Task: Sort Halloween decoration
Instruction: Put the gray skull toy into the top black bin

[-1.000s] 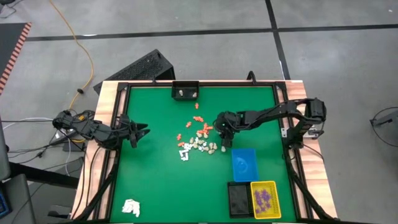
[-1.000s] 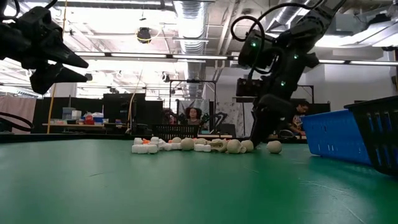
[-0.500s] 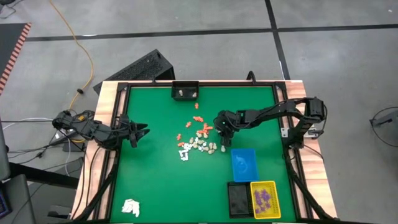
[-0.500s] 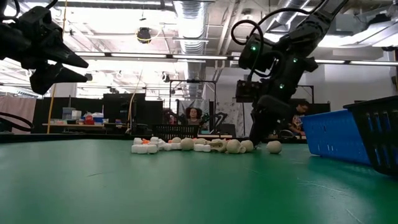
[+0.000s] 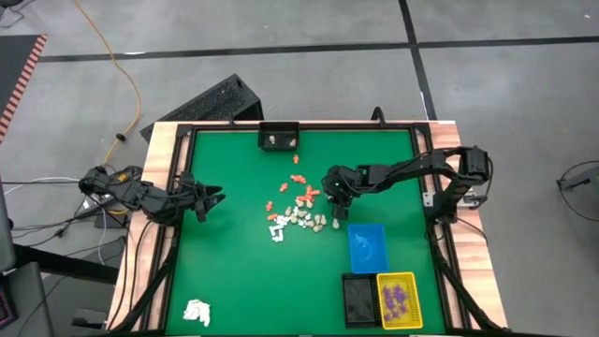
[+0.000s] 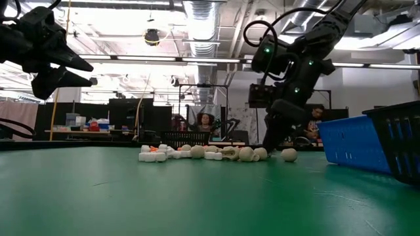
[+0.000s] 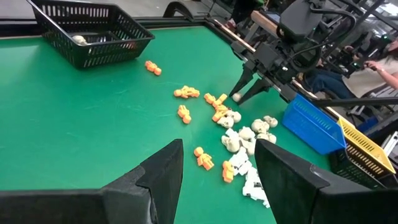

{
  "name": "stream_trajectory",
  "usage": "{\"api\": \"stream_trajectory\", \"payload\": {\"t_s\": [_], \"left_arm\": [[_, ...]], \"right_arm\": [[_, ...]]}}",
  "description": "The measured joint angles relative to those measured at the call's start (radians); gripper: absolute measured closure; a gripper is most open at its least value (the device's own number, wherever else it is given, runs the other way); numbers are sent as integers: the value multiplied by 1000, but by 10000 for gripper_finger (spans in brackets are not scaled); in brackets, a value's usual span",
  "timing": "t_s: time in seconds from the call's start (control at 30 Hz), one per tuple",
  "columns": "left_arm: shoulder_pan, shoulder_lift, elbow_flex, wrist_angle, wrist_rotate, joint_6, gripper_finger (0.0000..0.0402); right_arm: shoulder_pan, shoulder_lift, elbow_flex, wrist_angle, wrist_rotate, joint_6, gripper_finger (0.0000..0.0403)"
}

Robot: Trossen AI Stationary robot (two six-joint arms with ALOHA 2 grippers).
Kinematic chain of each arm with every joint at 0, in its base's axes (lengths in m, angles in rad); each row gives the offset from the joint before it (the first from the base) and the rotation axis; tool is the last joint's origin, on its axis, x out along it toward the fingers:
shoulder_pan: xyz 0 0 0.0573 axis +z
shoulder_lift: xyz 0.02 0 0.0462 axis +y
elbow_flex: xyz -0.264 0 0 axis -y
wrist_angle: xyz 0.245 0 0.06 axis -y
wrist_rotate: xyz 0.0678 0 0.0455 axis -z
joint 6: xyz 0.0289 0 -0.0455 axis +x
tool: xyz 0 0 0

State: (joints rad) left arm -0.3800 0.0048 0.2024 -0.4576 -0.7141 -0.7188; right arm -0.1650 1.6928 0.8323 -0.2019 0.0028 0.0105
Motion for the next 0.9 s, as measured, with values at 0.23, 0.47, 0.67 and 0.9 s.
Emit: {"api": "stream_trajectory", "payload": {"t_s": [0.23, 0.47, 0.67, 0.9], "left_arm": [[0, 0, 0, 0, 0, -1, 213], [0, 0, 0, 0, 0, 0, 213], [0, 0, 0, 0, -7, 1, 213], [0, 0, 0, 0, -9, 1, 213]], "right_arm": [[-17, -90, -6, -19, -9, 8, 346], [-48, -148, -3, 49, -4, 40, 346], [-57, -130, 45, 200, -1, 38, 347], [-79, -49, 183, 304, 26, 13, 347]]}}
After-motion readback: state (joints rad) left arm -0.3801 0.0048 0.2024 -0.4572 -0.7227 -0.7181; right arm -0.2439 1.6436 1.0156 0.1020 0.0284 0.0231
